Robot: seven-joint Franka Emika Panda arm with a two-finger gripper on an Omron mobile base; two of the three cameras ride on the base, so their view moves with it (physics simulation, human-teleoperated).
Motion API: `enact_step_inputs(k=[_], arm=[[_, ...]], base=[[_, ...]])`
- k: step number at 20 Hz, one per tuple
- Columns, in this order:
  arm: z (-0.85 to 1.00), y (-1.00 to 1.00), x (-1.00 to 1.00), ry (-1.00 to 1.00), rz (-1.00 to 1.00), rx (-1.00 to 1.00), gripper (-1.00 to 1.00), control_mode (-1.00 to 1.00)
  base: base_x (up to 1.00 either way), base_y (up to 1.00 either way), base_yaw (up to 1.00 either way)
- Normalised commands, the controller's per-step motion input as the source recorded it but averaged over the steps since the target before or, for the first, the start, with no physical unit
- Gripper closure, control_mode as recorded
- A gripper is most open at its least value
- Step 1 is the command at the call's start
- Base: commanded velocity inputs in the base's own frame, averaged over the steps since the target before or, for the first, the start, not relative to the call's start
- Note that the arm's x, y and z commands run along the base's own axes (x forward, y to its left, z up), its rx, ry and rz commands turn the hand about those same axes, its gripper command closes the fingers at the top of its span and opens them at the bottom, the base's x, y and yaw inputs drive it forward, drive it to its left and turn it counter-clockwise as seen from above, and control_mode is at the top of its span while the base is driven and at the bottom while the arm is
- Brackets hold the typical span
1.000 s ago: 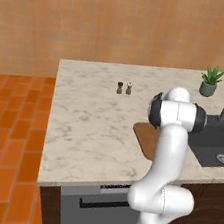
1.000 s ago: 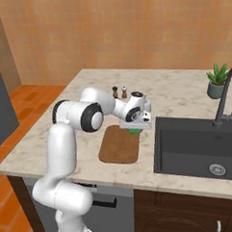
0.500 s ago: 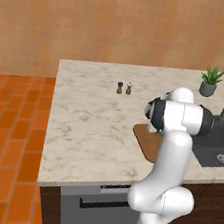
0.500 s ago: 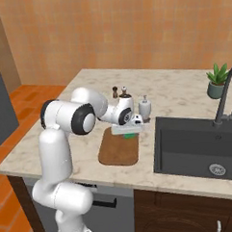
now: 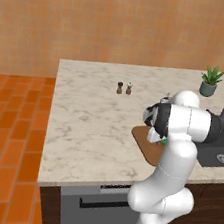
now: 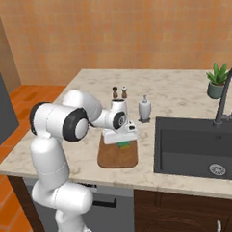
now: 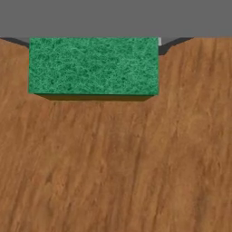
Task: Pick up the sponge from the counter and clean the cutting board by briefly scrubbing or pressing down on the cutting board. Once finished, release the sponge.
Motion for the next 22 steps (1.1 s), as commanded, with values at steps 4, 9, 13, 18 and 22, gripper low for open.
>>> enact_step_inputs(k=[4,9,13,18,22], arm=[[-0.83,0.34,0.03,0.29,0.3,0.24,1.0,-1.0],[-1.0,0.36,-0.12,0.09,0.38,0.34,1.0,-1.0],[-0.51,0.48,-0.22,-0.13,0.24,0.11,1.0,-1.0],[0.55,0.28,-0.36,-0.08,0.07,-0.01,1.0,-1.0],[-0.02,0.49,-0.84,-0.04,0.02,-0.06,-1.0,-1.0]], base=[[0.0,0.0,0.0],[0.0,0.0,0.0],[0.0,0.0,0.0],[0.0,0.0,0.0],[0.0,0.0,0.0]])
